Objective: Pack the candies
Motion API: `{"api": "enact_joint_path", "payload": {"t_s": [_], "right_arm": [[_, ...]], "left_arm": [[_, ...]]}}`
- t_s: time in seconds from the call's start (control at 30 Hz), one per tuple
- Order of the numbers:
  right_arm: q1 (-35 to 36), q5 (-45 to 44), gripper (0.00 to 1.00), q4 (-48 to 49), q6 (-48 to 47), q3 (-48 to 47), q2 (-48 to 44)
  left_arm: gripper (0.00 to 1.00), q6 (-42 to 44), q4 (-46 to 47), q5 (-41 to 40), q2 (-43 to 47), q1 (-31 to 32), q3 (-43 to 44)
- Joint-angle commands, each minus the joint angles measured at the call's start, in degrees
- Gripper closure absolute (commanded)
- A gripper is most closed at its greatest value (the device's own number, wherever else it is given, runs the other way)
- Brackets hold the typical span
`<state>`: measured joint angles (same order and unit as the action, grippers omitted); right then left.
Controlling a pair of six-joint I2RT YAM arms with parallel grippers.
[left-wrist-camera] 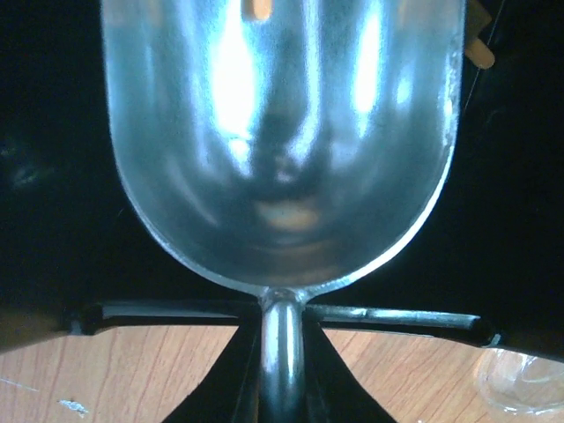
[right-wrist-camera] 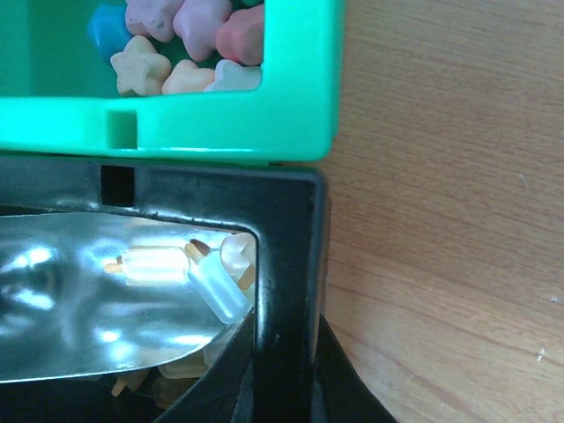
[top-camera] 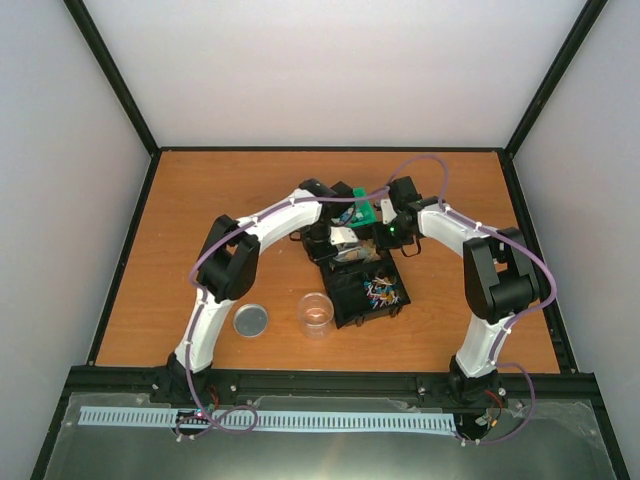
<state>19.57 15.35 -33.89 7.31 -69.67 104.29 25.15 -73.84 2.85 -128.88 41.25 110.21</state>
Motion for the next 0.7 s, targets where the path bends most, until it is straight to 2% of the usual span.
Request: {"api": "enact_joint_path", "payload": {"t_s": [0.0,0.23,0.4,0.53,0.67], "right_arm": [[0.7,4.9,0.97,3.7,0.6,0.2,-1.1],[0.7,4.7,0.97,3.8,-0.3,1.1,-1.6],[0.6,4.1,0.97,3.8,-1.4,1.5,-1.7],[0.1,3.0,0.97,3.7,-2.2,1.7,-2.0],[-1.1,2.1,0.97,3.4,-2.6,1.6,-2.1]], "left_arm": [[0.99,-3.9,16.4,4.4,1.3,0.1,-4.0],[0.99,-7.5,32.0,14.0,5.8,-0.8,-10.0],[0.99,-7.8,38.8,18.7,7.8,-1.5,-14.0],[0.99,-6.9,41.2,18.4,10.4,-2.4,-17.4],[0.99,-2.6,37.6,15.6,11.8,-2.7,-17.7]]}}
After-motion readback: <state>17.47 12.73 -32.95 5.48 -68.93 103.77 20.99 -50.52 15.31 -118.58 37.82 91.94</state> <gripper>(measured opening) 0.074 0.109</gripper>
